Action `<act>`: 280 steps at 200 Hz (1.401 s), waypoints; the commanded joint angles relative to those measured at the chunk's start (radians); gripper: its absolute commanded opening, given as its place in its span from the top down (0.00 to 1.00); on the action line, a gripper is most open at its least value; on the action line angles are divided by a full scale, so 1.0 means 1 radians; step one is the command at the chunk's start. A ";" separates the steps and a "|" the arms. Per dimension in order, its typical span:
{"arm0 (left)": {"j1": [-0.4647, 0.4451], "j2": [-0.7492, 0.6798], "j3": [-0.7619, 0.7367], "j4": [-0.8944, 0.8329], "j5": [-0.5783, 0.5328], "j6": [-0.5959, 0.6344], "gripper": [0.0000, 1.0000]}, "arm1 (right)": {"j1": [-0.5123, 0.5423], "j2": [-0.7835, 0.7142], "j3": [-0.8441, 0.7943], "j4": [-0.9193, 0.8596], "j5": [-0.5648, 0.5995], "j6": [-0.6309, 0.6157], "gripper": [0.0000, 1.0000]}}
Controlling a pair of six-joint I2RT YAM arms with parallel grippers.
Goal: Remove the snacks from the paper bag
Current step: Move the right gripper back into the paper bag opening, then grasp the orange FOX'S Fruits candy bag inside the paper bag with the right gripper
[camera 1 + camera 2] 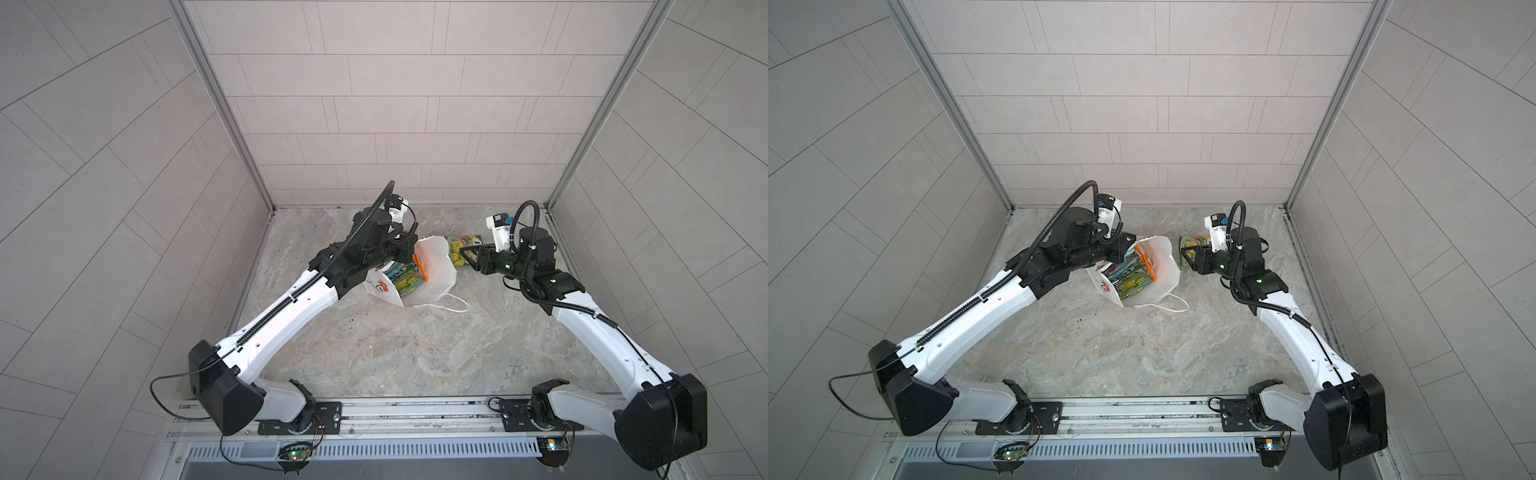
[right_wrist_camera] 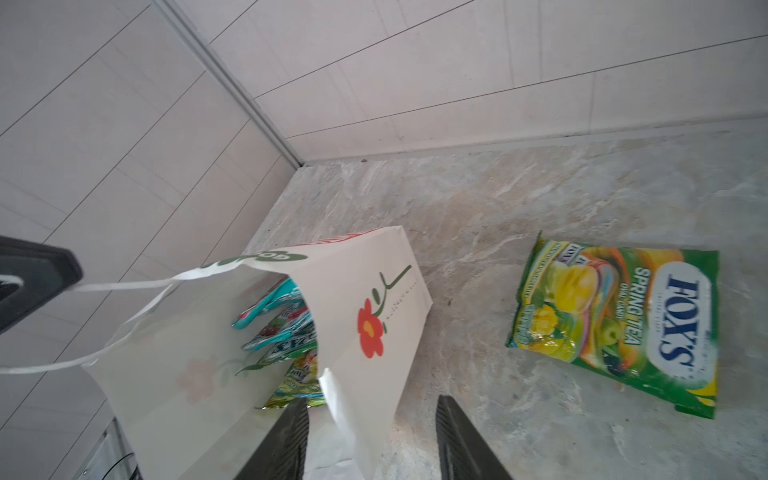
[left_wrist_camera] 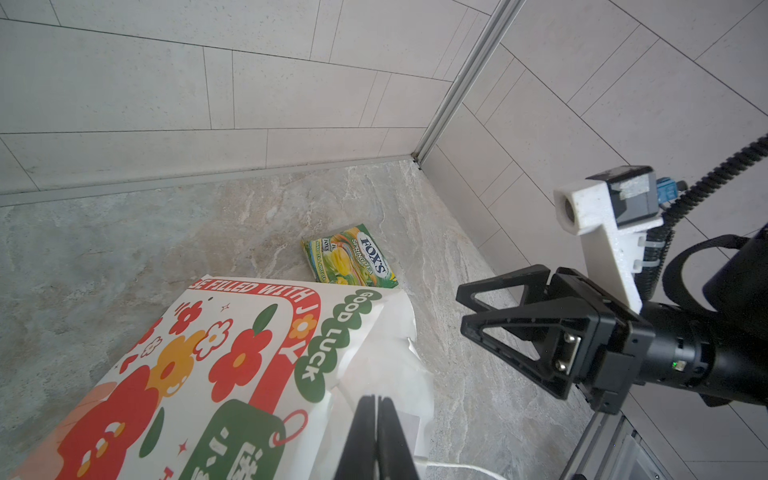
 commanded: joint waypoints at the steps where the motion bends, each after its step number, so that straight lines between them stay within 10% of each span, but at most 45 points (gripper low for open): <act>1: -0.009 -0.001 0.033 0.025 0.012 -0.003 1.00 | 0.068 -0.014 0.019 0.008 -0.036 -0.041 0.49; 137: -0.013 0.005 0.067 0.025 0.008 -0.013 1.00 | 0.369 0.191 0.082 -0.101 0.167 -0.218 0.54; 280: -0.016 0.002 0.072 0.024 0.013 -0.003 1.00 | 0.445 0.327 0.112 -0.079 0.558 -0.275 0.61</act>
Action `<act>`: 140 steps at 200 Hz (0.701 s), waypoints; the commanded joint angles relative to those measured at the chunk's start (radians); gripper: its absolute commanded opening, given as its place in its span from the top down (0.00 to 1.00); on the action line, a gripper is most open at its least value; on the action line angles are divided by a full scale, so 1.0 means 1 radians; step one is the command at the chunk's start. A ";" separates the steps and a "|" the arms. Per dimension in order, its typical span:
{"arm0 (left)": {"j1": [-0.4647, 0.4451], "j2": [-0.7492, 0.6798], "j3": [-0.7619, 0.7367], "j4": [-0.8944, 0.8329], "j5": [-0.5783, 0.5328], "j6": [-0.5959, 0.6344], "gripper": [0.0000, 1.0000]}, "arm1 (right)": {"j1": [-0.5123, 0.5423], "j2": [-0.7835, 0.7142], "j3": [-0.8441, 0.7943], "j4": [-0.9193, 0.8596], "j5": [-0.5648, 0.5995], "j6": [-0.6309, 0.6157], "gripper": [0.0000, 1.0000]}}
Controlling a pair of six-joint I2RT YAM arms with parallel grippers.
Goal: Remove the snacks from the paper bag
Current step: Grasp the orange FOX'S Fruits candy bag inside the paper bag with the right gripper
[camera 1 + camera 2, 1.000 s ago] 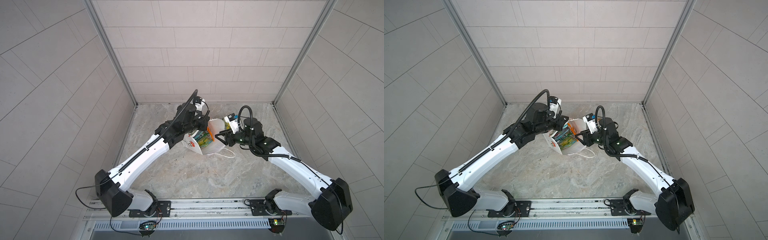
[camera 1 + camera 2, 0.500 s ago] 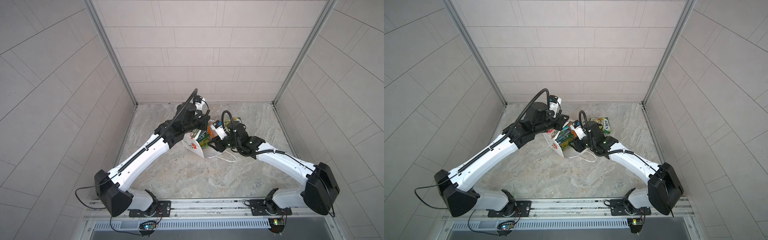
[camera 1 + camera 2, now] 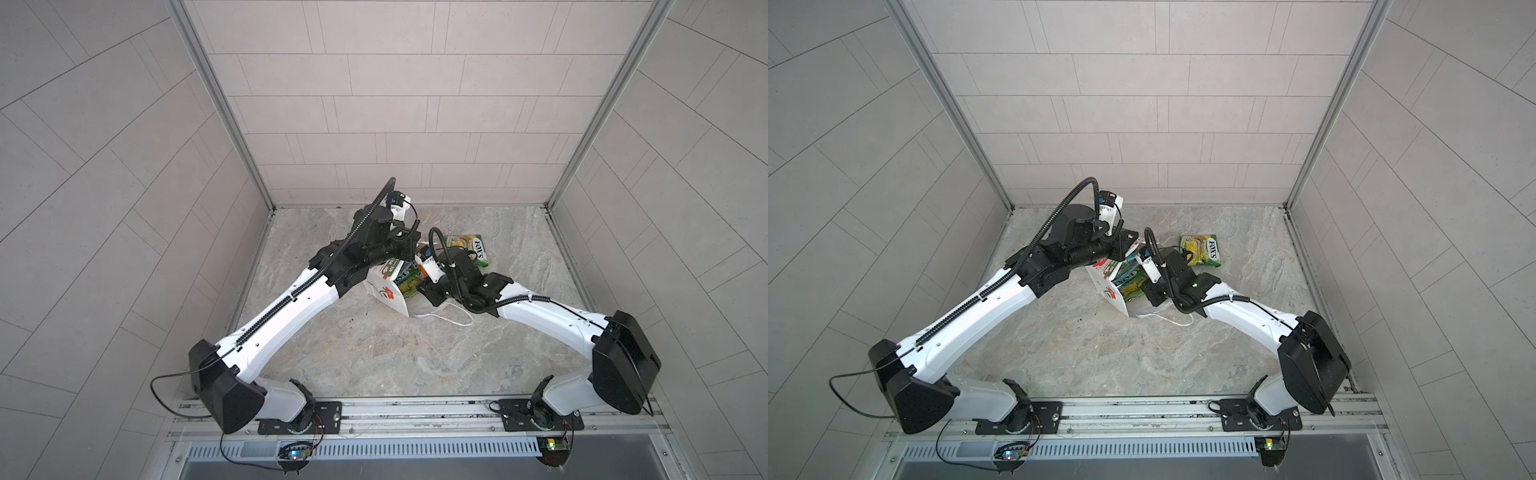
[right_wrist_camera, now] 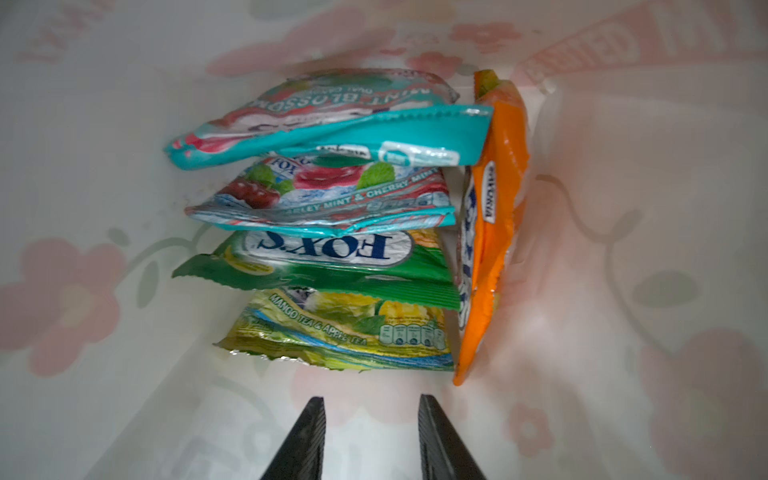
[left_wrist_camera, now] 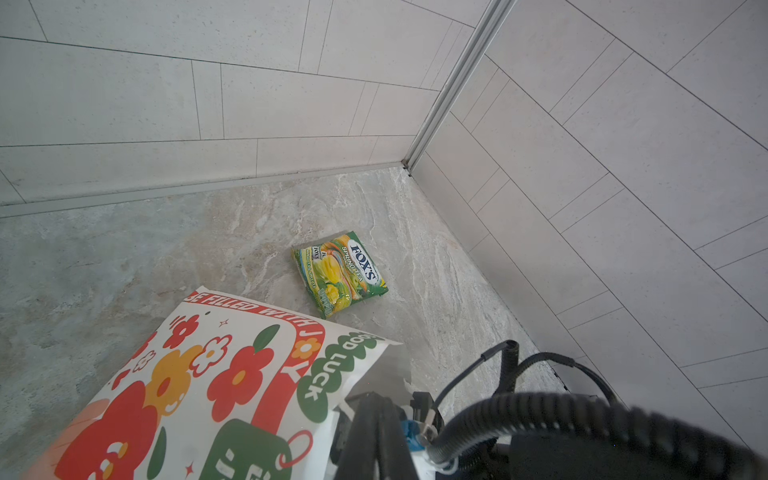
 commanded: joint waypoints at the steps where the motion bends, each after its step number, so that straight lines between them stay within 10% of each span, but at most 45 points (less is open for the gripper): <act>1: -0.006 -0.006 0.038 0.027 0.007 0.000 1.00 | 0.004 0.017 0.018 0.029 0.127 0.002 0.61; 140: -0.006 -0.007 0.044 0.019 0.015 0.009 1.00 | 0.003 0.195 0.096 0.080 0.268 0.027 0.63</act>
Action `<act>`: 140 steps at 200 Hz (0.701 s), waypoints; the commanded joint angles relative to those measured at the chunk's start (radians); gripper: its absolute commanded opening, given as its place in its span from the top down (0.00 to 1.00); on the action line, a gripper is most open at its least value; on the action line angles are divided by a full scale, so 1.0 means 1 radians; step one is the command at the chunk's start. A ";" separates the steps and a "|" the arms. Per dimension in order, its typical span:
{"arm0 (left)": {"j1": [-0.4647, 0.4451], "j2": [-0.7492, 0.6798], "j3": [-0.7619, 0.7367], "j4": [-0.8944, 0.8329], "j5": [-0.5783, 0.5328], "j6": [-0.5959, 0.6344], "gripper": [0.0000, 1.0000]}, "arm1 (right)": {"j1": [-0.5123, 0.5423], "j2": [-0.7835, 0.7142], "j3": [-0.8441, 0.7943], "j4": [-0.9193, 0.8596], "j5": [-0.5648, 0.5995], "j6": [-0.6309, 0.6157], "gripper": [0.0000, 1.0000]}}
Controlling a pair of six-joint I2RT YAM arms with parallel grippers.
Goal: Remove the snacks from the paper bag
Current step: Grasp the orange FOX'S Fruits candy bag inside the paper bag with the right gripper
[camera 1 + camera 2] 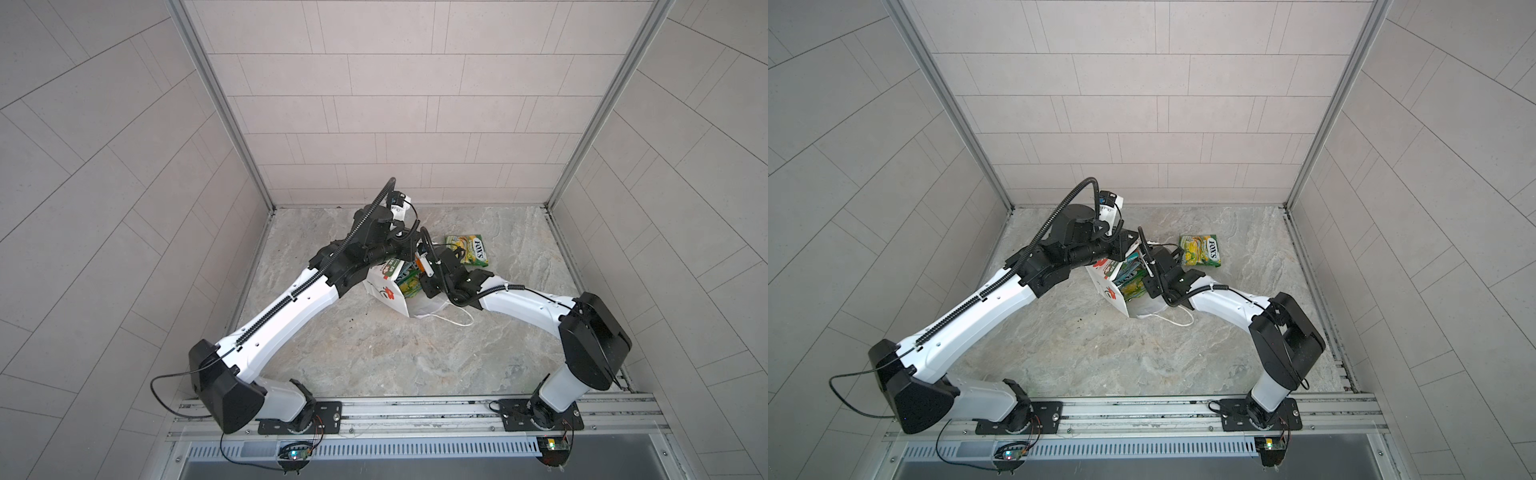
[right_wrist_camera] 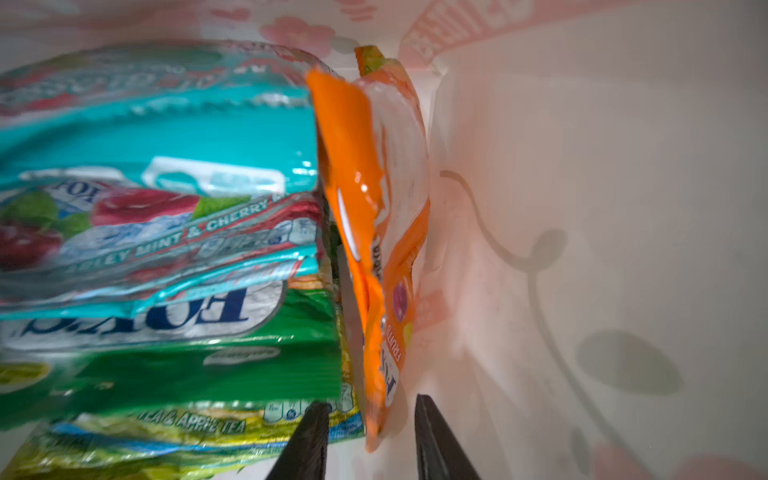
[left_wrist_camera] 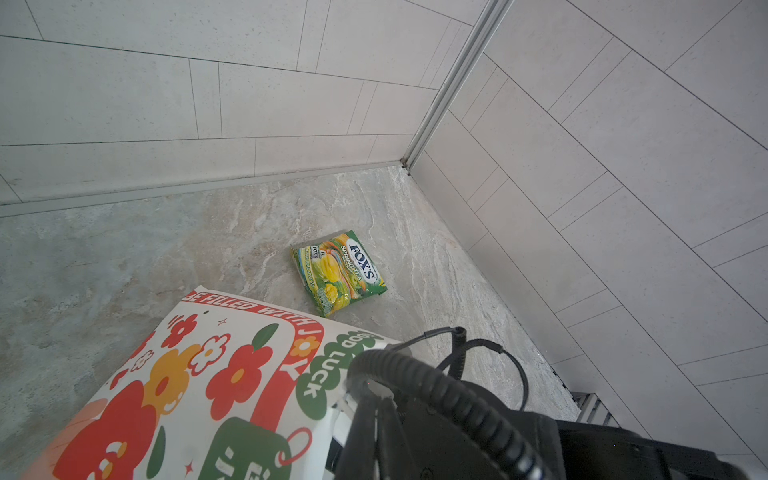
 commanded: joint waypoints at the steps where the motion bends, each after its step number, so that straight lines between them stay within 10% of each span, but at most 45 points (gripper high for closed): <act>1: -0.007 -0.007 0.044 0.020 0.010 0.008 1.00 | 0.004 0.027 0.036 0.016 0.047 0.005 0.62; 93: -0.006 -0.008 0.046 0.008 0.008 0.019 1.00 | 0.003 0.153 0.117 0.006 0.087 0.017 0.63; 140: -0.006 -0.011 0.039 0.005 -0.002 0.021 1.00 | 0.004 0.172 0.156 -0.040 0.078 0.019 0.98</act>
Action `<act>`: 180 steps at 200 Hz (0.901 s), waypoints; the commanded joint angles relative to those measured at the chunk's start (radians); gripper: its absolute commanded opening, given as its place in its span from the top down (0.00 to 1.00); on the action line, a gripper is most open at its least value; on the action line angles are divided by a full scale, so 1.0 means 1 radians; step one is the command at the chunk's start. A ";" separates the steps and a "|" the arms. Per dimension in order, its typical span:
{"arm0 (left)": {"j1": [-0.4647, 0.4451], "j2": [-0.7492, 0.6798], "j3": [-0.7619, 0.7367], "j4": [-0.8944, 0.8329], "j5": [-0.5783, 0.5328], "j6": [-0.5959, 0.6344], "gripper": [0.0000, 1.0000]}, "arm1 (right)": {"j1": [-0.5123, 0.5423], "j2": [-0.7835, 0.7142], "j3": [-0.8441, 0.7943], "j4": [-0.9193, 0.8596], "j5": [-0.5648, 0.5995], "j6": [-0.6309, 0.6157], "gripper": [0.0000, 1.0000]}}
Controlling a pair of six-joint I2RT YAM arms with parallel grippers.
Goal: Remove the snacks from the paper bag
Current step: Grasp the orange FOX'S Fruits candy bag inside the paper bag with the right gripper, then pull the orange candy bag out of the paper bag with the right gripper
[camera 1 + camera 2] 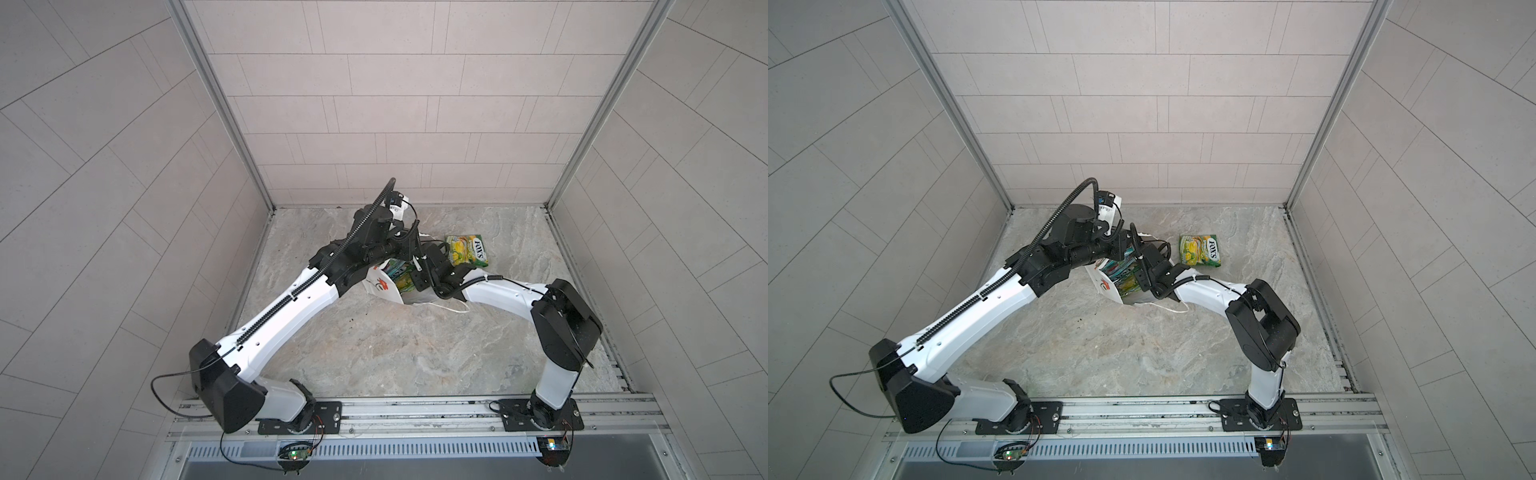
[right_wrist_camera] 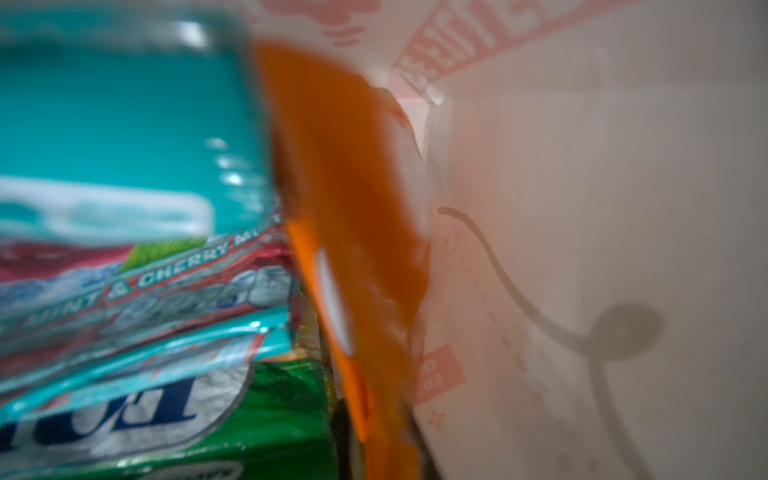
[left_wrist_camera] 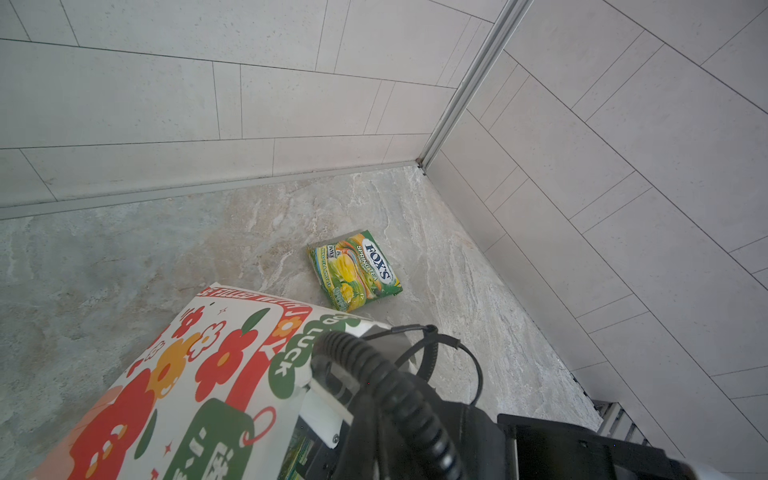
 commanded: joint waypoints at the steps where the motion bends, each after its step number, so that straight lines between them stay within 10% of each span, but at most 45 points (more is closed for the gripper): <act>1: -0.011 -0.013 0.038 0.021 0.036 0.011 1.00 | -0.001 0.016 0.027 -0.060 0.011 0.010 0.98; 180: -0.010 -0.004 0.016 0.028 0.003 -0.013 1.00 | -0.034 -0.429 -0.181 -0.014 -0.037 0.037 1.00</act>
